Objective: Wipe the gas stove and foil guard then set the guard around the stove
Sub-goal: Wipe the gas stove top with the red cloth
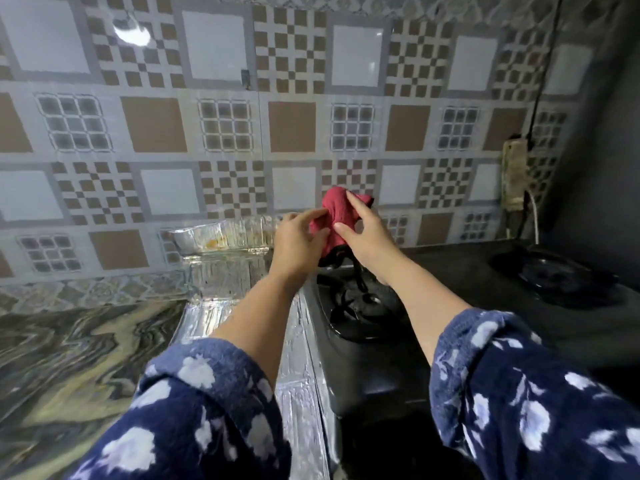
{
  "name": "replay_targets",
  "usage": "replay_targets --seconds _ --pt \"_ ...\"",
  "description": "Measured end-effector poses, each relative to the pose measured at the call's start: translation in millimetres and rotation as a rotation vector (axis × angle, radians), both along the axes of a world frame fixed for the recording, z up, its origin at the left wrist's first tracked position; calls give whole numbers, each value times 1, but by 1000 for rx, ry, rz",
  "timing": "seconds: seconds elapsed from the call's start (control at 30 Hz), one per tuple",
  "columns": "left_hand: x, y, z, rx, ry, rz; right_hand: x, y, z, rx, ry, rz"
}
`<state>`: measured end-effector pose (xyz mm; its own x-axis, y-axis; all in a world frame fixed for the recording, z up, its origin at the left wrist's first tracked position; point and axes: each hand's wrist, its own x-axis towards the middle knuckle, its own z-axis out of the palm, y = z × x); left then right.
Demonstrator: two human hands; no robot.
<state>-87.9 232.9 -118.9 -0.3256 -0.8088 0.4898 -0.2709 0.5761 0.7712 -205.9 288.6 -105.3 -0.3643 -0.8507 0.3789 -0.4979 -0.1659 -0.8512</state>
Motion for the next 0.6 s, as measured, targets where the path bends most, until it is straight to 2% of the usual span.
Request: replay_targets --seconds 0.13,0.3,0.43,0.53,0.6 --pt "-4 47 -39 89 -49 15 -11 47 -30 117 14 -46" --pt "9 97 -66 219 -141 -41 -23 93 -64 390 148 -76" --pt "21 114 -88 222 -368 2 -22 117 -95 523 203 -24" --pt "28 110 -104 207 -534 -1 -20 127 -113 607 500 -158" --pt "32 106 -109 130 -660 7 -17 125 -115 493 690 -261"
